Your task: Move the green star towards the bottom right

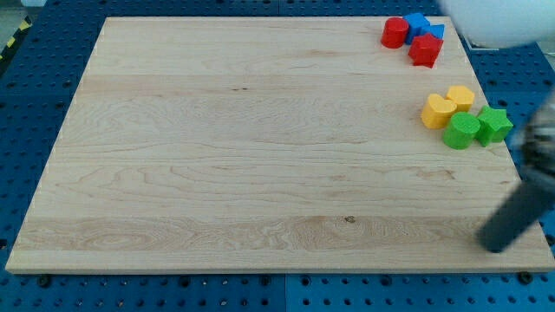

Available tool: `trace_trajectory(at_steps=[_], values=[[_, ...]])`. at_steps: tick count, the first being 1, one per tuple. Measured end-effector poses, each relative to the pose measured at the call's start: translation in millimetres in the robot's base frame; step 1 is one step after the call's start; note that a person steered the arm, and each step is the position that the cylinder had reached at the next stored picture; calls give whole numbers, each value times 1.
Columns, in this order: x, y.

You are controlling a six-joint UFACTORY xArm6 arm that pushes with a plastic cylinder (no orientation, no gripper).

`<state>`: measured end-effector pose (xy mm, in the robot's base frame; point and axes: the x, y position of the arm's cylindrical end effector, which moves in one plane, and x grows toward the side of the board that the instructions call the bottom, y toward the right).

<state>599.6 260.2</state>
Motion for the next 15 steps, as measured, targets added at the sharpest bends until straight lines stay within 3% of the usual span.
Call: trace_trajectory(at_steps=[1,3,5,6,8,12,15], values=[[-17,83],[-49,84],[-176,85],[-215,85],[-215,29],[-186,30],[-175,63]])
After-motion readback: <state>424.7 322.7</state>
